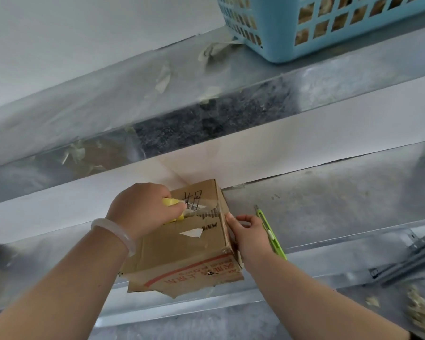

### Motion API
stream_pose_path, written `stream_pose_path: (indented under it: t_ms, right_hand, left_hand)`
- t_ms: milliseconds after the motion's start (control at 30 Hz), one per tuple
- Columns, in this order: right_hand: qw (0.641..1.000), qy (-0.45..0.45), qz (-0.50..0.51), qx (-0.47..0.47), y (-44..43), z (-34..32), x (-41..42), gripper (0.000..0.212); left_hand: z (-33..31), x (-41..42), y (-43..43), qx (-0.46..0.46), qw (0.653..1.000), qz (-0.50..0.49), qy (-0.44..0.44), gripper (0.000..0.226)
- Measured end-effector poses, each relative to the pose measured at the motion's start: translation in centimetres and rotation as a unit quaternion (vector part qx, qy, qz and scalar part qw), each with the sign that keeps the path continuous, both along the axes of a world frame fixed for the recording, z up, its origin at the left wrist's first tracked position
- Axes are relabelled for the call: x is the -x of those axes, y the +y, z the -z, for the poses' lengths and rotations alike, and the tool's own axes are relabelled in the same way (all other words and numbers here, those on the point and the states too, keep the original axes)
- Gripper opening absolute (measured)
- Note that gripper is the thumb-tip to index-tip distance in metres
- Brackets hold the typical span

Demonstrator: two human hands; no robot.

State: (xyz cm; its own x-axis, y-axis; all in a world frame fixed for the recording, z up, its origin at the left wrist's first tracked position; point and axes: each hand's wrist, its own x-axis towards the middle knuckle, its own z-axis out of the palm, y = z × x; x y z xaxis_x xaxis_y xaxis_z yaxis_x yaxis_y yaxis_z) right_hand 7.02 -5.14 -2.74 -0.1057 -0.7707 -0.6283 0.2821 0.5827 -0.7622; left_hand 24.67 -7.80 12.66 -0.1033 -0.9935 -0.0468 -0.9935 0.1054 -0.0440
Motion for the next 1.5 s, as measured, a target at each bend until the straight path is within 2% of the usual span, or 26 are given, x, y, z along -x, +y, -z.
stream_pose_path:
  t_ms: [133,200,267,300,367,433,467,500,633,733,833,933,1033,1133,1200,1267,1367,1500]
  right_hand:
    - [0.999,-0.003,-0.047,0.014,-0.7,-0.4,0.7,0.039]
    - [0.995,0.064,-0.053,0.058,-1.1,-1.5,1.1,0.045]
    - [0.972,0.161,-0.065,0.157,-1.2,-3.5,1.2,0.051]
    - [0.947,0.202,-0.105,0.226,-1.1,-4.9,1.0,0.060]
    - [0.870,0.290,-0.255,0.307,-0.8,-7.5,0.4,0.088]
    - [0.777,0.392,-0.375,0.319,-0.9,-8.3,-0.1,0.106]
    - [0.750,0.423,-0.393,0.324,-1.1,-8.1,-0.2,0.108]
    - [0.738,0.437,-0.396,0.329,-1.4,-7.8,-0.3,0.109]
    - [0.731,0.453,-0.392,0.327,-1.9,-7.1,-0.6,0.113]
    - [0.729,0.463,-0.388,0.321,-2.2,-7.0,-0.6,0.115]
    - [0.722,0.475,-0.390,0.317,-2.1,-7.0,-0.5,0.114]
    - [0.720,0.480,-0.395,0.307,-1.9,-7.4,-0.6,0.113]
    - [0.717,0.492,-0.395,0.297,-1.8,-7.8,-0.5,0.112]
    - [0.712,0.501,-0.401,0.286,-1.8,-7.9,-0.4,0.112]
    - [0.705,0.505,-0.407,0.286,-1.8,-8.0,-0.6,0.112]
    - [0.707,0.505,-0.407,0.282,-1.9,-8.0,-0.6,0.111]
    - [0.708,0.506,-0.407,0.278,-1.8,-7.9,-0.4,0.111]
    - [0.701,0.513,-0.413,0.273,-1.8,-7.9,-0.6,0.112]
  left_hand:
    - [-0.2,0.1,0.1,-0.006,1.000,0.001,0.010,0.037]
    - [-0.2,0.0,0.1,-0.006,1.000,0.006,0.010,0.036]
    - [-0.2,0.1,0.1,-0.010,1.000,0.013,0.011,0.036]
    - [-0.3,0.1,0.2,-0.013,1.000,0.016,0.009,0.035]
    - [-0.6,0.2,0.2,-0.017,1.000,0.022,-0.001,0.036]
    - [-0.9,0.2,0.3,-0.017,1.000,0.022,0.000,0.039]
    - [-1.0,0.1,0.3,-0.018,1.000,0.021,0.002,0.041]
    - [-1.1,0.0,0.3,-0.017,1.000,0.022,0.004,0.042]
    - [-1.6,-0.9,0.3,-0.026,0.998,0.047,0.038,0.053]
    - [-2.0,-3.6,-0.2,-0.067,0.987,0.058,0.137,0.056]
    - [-2.4,-7.0,-0.3,-0.140,0.956,0.062,0.252,0.073]
    - [-2.0,-8.2,-0.2,-0.131,0.943,0.069,0.298,0.079]
    - [-1.9,-7.9,-0.1,-0.052,0.960,0.072,0.266,0.067]
    - [-2.7,-8.2,-0.1,0.032,0.995,0.056,0.075,0.058]
    - [-2.8,-9.3,-0.1,0.047,0.997,0.059,0.017,0.053]
    - [-2.8,-10.6,0.2,0.039,0.997,0.038,0.046,0.051]
    - [-3.1,-13.4,0.7,0.025,0.983,-0.049,0.173,0.048]
    - [-2.0,-16.1,1.5,0.061,0.986,-0.054,0.144,0.050]
